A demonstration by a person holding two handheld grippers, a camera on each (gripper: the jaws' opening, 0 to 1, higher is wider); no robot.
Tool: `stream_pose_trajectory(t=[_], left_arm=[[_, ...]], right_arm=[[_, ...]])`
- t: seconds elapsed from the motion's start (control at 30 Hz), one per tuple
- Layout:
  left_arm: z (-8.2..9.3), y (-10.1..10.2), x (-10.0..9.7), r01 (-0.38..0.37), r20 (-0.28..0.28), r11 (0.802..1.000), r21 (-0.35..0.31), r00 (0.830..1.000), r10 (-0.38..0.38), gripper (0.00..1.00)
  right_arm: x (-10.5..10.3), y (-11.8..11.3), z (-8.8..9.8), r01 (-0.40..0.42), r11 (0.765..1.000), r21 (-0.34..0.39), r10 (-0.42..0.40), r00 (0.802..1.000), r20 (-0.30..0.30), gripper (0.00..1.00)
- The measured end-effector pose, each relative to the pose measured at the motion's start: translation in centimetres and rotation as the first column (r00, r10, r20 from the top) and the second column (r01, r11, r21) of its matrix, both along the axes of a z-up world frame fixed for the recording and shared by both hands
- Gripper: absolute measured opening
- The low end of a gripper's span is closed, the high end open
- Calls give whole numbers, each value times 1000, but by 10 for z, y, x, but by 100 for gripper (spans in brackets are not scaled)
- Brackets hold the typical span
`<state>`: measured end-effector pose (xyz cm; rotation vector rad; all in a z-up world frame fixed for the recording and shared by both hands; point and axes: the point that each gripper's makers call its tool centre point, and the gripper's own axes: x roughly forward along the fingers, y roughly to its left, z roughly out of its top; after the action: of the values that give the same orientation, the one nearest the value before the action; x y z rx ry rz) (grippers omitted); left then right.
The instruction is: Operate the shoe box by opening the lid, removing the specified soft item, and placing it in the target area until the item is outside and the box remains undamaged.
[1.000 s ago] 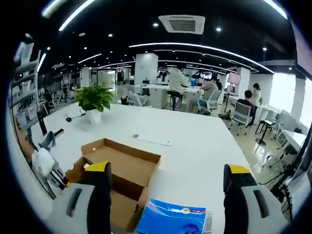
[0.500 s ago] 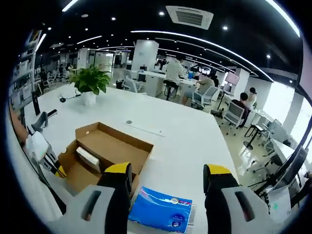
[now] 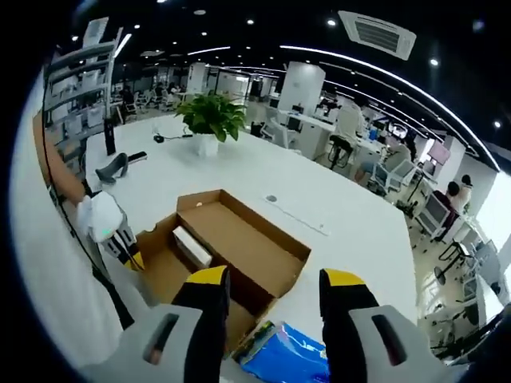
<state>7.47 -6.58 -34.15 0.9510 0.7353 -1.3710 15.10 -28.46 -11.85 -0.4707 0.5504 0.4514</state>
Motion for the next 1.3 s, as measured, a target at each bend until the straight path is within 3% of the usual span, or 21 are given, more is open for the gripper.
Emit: stream_pose_trajectory(t=[0.13, 0.3, 0.33, 0.43, 0.5, 0.6, 0.73, 0.83, 0.9, 0.93, 1.03, 1.13, 1.2, 1.27, 1.3], left_arm=[[1, 0, 1, 2, 8, 1000, -6, 1000, -2, 2], [2, -1, 2, -23, -1, 1000, -3, 1000, 23, 2], [2, 0, 2, -27, -8, 1000, 0, 1000, 27, 2], [1, 0, 2, -27, -32, 1000, 15, 999, 28, 2], [2, 0, 2, -32, -53, 999, 22, 998, 33, 2], [1, 1, 1, -11, -33, 1000, 12, 999, 11, 2], [1, 1, 2, -19, -12, 1000, 8, 1000, 19, 2], [1, 1, 2, -22, -16, 1000, 9, 1000, 22, 2], [1, 1, 1, -3, -2, 1000, 11, 1000, 3, 2], [1, 1, 2, -8, -4, 1000, 9, 1000, 8, 2], [1, 0, 1, -15, -13, 1000, 16, 1000, 15, 2], [1, 0, 1, -13, -6, 1000, 14, 1000, 14, 2], [0, 0, -1, -6, 9, 1000, 14, 1000, 6, 2], [1, 0, 0, -9, 8, 1000, 13, 1000, 8, 2], [1, 0, 1, -12, 5, 1000, 13, 1000, 12, 2]], right_arm=[[8, 27, -3, -175, 983, -54, 176, 984, 2, 45], [15, 37, 2, -185, 982, -36, 184, 983, -17, 47], [14, 46, 3, -219, 976, 6, 219, 975, -26, 46], [24, 50, 10, -243, 970, 21, 243, 970, -24, 46], [26, 60, 9, -287, 957, 37, 288, 956, -57, 47], [23, 72, -2, -355, 935, -11, 352, 929, -115, 49], [22, 90, -17, -395, 918, -35, 388, 912, -135, 42], [12, 111, -29, -447, 893, 51, 449, 875, -183, 38], [14, 113, -33, -448, 894, 28, 445, 876, -185, 39], [13, 115, -37, -477, 879, -2, 468, 864, -184, 39], [21, 116, -50, -466, 884, -36, 454, 874, -176, 36], [25, 117, -68, -487, 871, -64, 472, 866, -167, 29], [18, 120, -84, -492, 870, -32, 472, 849, -236, 28], [24, 127, -84, -485, 874, -23, 473, 861, -187, 28], [23, 129, -85, -480, 877, -12, 469, 862, -193, 29]])
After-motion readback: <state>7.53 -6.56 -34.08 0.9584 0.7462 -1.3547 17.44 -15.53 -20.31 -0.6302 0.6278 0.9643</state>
